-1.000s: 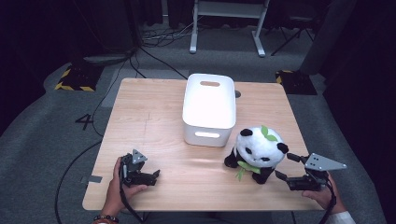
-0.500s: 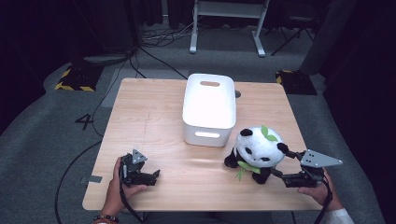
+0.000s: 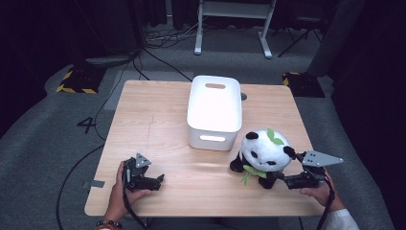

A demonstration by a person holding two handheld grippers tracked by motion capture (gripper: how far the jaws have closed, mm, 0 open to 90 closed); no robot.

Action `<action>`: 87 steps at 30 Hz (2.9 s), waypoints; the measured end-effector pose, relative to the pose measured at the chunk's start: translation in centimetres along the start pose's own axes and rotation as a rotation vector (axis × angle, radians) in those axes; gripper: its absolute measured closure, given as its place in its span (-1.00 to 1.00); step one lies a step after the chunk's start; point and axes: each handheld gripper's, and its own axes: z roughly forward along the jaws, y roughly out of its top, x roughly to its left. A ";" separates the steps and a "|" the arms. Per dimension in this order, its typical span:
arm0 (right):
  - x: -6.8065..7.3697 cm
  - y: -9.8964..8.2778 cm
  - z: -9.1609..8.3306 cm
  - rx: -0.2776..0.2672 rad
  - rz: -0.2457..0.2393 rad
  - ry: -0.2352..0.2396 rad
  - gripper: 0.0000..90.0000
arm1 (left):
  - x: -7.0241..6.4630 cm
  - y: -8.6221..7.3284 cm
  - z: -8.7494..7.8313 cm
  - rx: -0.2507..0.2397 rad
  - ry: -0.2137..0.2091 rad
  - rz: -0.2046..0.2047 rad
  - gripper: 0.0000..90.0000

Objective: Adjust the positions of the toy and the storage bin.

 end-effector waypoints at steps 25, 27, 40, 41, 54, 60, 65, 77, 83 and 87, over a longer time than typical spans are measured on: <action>0.5 0.3 1.1 -0.018 -0.027 -0.100 -0.15 | 0.0 0.0 0.0 0.001 0.001 -0.002 -1.00; 0.5 0.2 1.1 -0.022 -0.024 -0.108 -0.13 | 0.0 0.0 0.0 0.001 0.001 -0.002 -1.00; -1.0 -0.2 0.9 -0.031 0.063 -0.265 -0.10 | 0.0 0.1 0.0 0.000 0.000 0.000 -1.00; -1.1 -0.2 0.9 -0.032 0.072 -0.274 -0.10 | 0.0 0.1 0.1 0.000 -0.001 0.001 -1.00; -2.6 0.5 2.5 -0.032 0.137 -0.401 -0.10 | -0.2 0.3 0.3 -0.001 -0.004 0.004 -0.99; -2.9 0.7 2.9 -0.038 0.154 -0.412 -0.18 | -0.3 0.7 0.4 0.008 -0.004 0.010 -0.98; -2.6 0.6 2.7 -0.029 0.154 -0.405 -0.47 | -0.6 1.0 0.3 -0.013 -0.001 0.006 -0.63; -1.7 0.8 0.1 -0.061 0.131 -0.347 -0.65 | -2.1 2.5 -0.8 -0.088 -0.023 0.079 -0.64; -1.6 1.3 -0.5 -0.076 0.125 -0.345 -0.62 | -2.7 3.1 -0.9 -0.109 -0.029 0.100 -0.64; -1.6 1.4 -0.7 -0.085 0.124 -0.340 -0.63 | -3.0 3.8 -1.3 -0.150 -0.051 0.098 -0.64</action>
